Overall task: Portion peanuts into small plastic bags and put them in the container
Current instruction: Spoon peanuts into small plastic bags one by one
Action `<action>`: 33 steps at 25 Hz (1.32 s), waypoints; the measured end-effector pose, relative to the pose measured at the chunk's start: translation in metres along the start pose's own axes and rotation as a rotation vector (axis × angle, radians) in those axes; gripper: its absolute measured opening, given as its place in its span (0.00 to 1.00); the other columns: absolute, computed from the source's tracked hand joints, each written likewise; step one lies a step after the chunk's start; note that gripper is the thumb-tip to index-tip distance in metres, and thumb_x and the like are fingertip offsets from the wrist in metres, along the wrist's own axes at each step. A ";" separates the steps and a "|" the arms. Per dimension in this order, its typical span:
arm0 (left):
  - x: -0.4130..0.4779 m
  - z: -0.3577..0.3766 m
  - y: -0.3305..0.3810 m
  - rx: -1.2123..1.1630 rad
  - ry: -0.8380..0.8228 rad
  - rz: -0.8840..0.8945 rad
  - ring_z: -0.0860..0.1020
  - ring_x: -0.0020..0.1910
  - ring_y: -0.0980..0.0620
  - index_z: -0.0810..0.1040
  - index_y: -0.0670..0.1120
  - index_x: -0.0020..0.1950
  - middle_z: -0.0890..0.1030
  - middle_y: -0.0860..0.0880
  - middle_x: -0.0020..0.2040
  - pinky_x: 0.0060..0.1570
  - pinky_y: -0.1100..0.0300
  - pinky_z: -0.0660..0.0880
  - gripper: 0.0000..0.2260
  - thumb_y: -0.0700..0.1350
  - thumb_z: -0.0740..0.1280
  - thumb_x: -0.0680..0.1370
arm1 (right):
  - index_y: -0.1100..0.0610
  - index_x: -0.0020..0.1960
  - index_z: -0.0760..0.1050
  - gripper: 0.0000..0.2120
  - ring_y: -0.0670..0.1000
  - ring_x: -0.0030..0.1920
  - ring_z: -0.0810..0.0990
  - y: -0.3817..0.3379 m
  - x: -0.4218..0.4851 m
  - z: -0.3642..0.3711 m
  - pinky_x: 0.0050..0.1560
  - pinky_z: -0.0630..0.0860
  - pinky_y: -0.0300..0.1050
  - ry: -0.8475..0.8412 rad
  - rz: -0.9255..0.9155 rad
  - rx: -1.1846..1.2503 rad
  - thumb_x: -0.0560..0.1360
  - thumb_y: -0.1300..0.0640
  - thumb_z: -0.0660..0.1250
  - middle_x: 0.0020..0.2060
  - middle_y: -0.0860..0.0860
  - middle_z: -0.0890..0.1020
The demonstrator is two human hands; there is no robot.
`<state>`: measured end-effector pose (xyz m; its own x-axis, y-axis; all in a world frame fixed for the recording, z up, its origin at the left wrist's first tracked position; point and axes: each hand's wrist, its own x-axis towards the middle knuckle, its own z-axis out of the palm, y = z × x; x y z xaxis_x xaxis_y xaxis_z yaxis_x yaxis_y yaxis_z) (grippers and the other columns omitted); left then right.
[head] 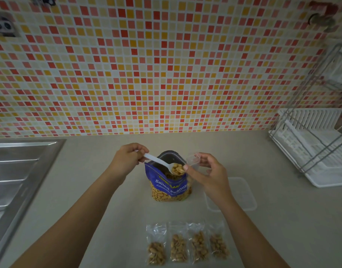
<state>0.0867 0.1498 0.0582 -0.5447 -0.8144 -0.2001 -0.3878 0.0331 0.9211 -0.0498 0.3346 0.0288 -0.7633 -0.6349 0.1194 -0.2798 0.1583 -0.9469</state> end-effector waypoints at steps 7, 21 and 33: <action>0.006 -0.021 -0.011 -0.119 0.062 -0.065 0.72 0.36 0.52 0.78 0.40 0.46 0.76 0.46 0.37 0.38 0.63 0.70 0.10 0.35 0.57 0.79 | 0.48 0.53 0.75 0.27 0.41 0.50 0.77 -0.007 -0.003 0.007 0.48 0.75 0.38 0.006 -0.058 -0.148 0.58 0.38 0.73 0.47 0.41 0.79; 0.009 -0.032 0.022 -0.175 0.033 0.047 0.73 0.37 0.53 0.77 0.46 0.41 0.76 0.47 0.38 0.40 0.64 0.70 0.11 0.37 0.59 0.79 | 0.46 0.53 0.75 0.26 0.46 0.49 0.77 -0.009 0.004 0.013 0.44 0.78 0.48 -0.004 -0.146 -0.464 0.60 0.35 0.72 0.44 0.39 0.78; -0.004 -0.010 0.068 0.285 -0.096 0.340 0.74 0.38 0.59 0.77 0.45 0.45 0.77 0.54 0.39 0.40 0.69 0.70 0.10 0.38 0.58 0.79 | 0.47 0.51 0.76 0.24 0.45 0.46 0.74 -0.014 0.001 0.014 0.42 0.72 0.42 0.030 -0.175 -0.466 0.58 0.39 0.72 0.41 0.38 0.76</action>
<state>0.0695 0.1498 0.1252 -0.7379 -0.6726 0.0559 -0.3563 0.4585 0.8141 -0.0385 0.3207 0.0375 -0.6964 -0.6609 0.2798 -0.6302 0.3766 -0.6790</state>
